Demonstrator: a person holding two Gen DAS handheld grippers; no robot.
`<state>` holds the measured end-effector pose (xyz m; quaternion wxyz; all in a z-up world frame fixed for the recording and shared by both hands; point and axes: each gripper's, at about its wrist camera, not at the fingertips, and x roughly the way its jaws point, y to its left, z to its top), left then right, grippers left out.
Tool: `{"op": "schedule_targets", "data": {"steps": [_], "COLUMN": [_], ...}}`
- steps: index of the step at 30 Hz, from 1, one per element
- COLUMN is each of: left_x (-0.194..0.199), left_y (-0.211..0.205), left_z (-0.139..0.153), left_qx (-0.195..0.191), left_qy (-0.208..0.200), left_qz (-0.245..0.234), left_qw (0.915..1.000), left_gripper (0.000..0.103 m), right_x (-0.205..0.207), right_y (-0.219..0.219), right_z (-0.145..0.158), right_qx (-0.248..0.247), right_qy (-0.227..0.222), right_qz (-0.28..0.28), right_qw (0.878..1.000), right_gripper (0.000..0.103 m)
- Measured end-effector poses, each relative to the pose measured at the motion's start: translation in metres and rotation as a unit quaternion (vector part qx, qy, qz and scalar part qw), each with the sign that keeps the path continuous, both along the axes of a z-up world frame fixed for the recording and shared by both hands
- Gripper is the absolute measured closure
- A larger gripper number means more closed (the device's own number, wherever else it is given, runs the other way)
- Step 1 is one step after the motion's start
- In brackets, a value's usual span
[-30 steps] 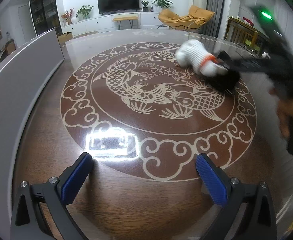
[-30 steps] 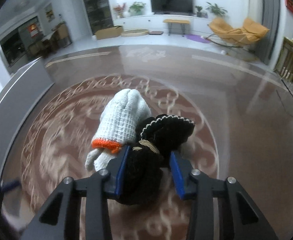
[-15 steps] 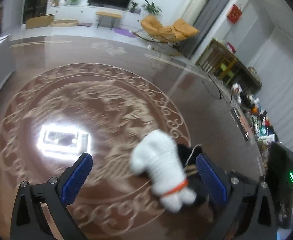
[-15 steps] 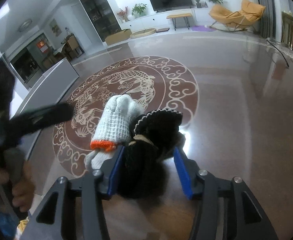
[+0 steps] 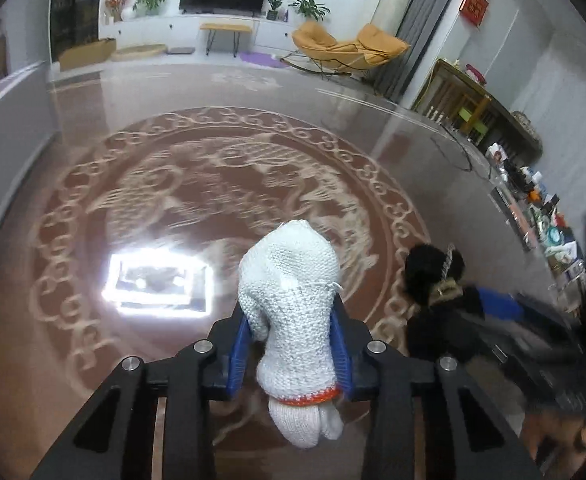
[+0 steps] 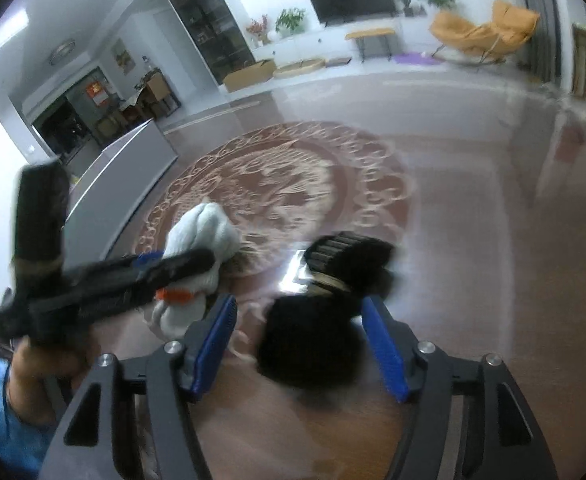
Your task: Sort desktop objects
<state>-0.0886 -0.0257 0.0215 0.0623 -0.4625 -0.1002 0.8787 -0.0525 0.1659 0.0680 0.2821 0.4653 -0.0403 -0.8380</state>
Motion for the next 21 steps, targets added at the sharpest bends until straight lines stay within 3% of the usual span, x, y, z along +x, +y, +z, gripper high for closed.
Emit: {"op": "schedule_targets", "data": {"steps": [2, 3, 4, 5, 8, 13, 17, 21], "left_x": [0.006, 0.012, 0.017, 0.025, 0.047, 0.084, 0.114, 0.146], "left_y": [-0.012, -0.019, -0.026, -0.032, -0.047, -0.094, -0.168, -0.251], "left_z": [-0.002, -0.001, -0.002, 0.001, 0.018, 0.089, 0.141, 0.156], "left_qx": [-0.006, -0.006, -0.006, -0.007, -0.003, 0.014, -0.015, -0.070], "left_qy": [-0.005, -0.007, -0.007, -0.004, 0.009, 0.065, 0.099, 0.094], "left_qz": [0.008, 0.013, 0.017, 0.019, 0.025, 0.040, 0.089, 0.168], "left_qw": [0.9999, 0.9999, 0.9998, 0.9998, 0.9997, 0.9969, 0.9910, 0.9788], "left_gripper": [0.068, 0.068, 0.068, 0.068, 0.068, 0.068, 0.068, 0.068], "right_x": [-0.009, -0.013, -0.012, -0.008, 0.004, 0.023, 0.040, 0.061], "right_y": [-0.016, -0.024, -0.030, -0.034, -0.031, -0.055, -0.123, -0.225], "right_z": [-0.009, -0.015, -0.015, -0.014, -0.003, 0.062, 0.121, 0.160], "right_qx": [0.027, 0.051, 0.082, 0.102, 0.093, 0.033, -0.022, -0.054], "right_qy": [-0.009, -0.014, 0.007, 0.018, 0.028, 0.052, 0.076, 0.090], "right_qz": [-0.014, -0.019, -0.024, -0.023, -0.026, 0.009, 0.074, 0.162], "right_qw": [0.999, 0.998, 0.996, 0.994, 0.995, 0.998, 0.994, 0.981], "right_gripper": [0.038, 0.044, 0.064, 0.074, 0.074, 0.074, 0.074, 0.074]}}
